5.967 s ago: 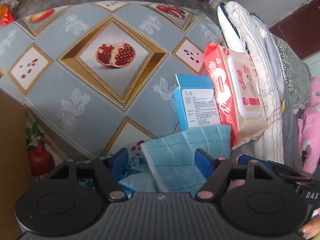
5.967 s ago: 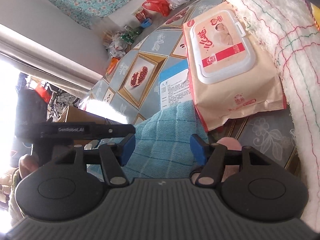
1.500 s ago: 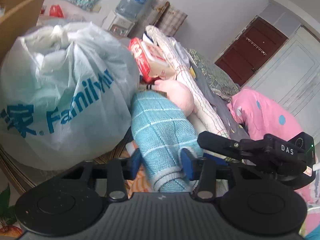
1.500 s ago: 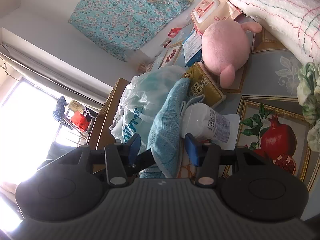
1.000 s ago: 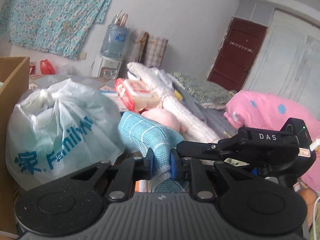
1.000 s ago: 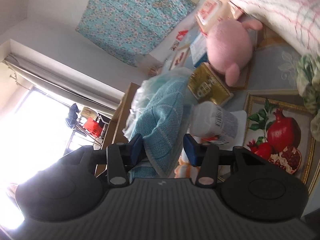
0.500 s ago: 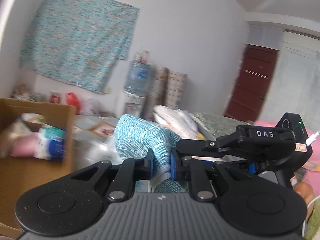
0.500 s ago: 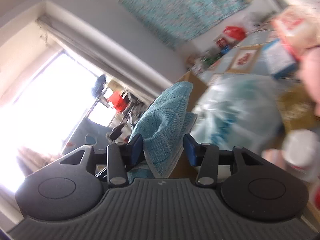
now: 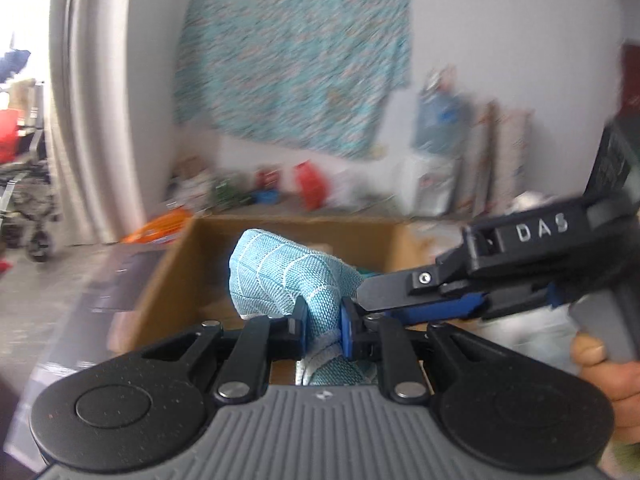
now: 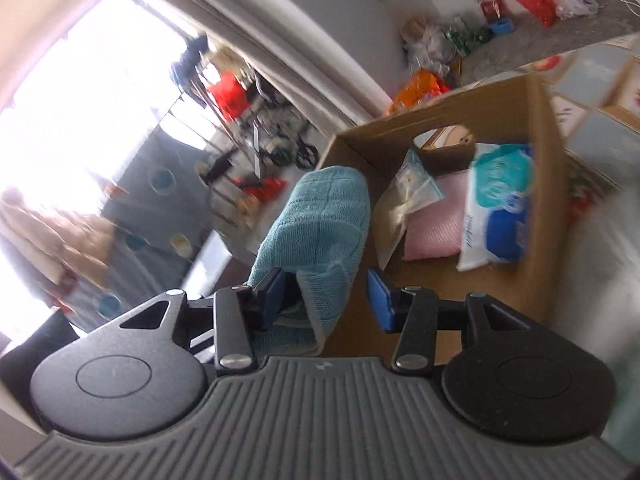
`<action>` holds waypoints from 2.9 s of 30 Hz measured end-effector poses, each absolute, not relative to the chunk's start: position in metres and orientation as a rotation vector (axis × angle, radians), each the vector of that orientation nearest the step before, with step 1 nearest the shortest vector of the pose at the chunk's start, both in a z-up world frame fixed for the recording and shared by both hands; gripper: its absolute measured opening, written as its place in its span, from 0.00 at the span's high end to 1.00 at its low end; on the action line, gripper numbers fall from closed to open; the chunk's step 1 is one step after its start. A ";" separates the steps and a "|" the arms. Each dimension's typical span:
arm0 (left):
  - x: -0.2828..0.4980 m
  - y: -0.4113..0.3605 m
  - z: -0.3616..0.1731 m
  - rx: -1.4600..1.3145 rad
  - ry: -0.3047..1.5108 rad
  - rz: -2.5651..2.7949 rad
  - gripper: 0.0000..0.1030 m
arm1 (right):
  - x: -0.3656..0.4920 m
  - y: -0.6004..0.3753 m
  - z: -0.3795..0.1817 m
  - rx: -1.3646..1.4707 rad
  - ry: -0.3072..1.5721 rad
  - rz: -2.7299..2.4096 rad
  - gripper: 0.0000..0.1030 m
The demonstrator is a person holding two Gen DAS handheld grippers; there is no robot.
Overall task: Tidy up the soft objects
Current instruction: 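Carry the blue towel into the cardboard box with both grippers, then open both grippers and move them back toward the pile, then lower the right gripper onto the light-blue medicine box and close it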
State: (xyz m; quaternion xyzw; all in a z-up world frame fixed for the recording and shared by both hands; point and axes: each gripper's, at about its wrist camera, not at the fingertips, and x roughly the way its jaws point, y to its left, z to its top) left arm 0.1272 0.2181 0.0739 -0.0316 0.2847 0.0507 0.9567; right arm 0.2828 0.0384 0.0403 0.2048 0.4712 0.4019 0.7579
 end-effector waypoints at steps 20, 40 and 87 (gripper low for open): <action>0.213 0.252 0.004 0.200 1.052 0.286 0.71 | 0.330 0.118 0.000 0.339 1.185 0.805 0.55; 0.156 0.225 0.084 -0.038 0.821 0.199 0.18 | 0.303 -0.003 0.077 0.330 0.991 0.830 0.47; 0.305 -0.009 0.055 0.178 0.867 -0.264 0.16 | 0.450 -0.237 -0.047 0.453 1.247 0.223 0.21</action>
